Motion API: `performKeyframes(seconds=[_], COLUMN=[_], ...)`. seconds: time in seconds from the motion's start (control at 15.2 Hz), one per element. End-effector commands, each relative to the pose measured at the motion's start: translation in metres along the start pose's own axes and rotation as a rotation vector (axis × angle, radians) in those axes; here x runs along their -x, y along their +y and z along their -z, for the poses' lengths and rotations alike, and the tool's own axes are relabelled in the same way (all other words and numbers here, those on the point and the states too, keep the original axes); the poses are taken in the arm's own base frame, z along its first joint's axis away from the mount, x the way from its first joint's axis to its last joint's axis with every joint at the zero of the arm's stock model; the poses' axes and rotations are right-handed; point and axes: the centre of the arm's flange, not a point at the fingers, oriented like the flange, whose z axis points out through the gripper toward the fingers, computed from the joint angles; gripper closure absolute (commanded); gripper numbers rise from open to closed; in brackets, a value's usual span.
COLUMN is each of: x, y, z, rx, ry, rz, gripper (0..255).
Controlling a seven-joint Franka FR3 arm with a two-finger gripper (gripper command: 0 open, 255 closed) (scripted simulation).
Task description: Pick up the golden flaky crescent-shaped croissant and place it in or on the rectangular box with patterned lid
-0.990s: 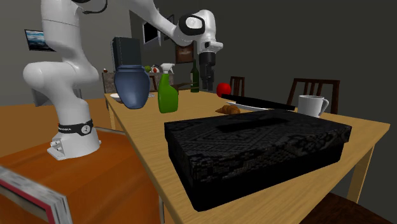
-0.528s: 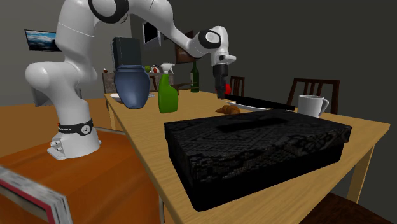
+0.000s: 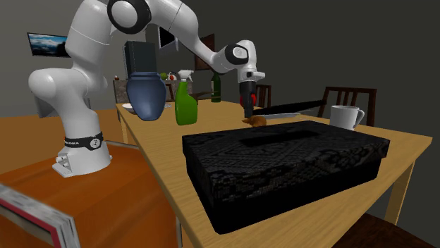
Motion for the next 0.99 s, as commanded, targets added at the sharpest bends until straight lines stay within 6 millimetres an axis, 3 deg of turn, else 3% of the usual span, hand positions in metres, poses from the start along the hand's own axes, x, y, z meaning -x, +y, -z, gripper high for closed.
performKeyframes(seconds=[0.0,0.46,0.53,0.92], x=[0.0008,0.0008,0.0011,-0.0001], y=[0.0005,0.0005,0.0006,0.0], z=[-0.0102,-0.0102,-0.0099,-0.0101], rx=[0.002,0.002,0.002,0.002], ry=[-0.003,-0.003,-0.003,-0.003], rz=[-0.001,-0.001,-0.001,-0.001], gripper=[0,0,255,255])
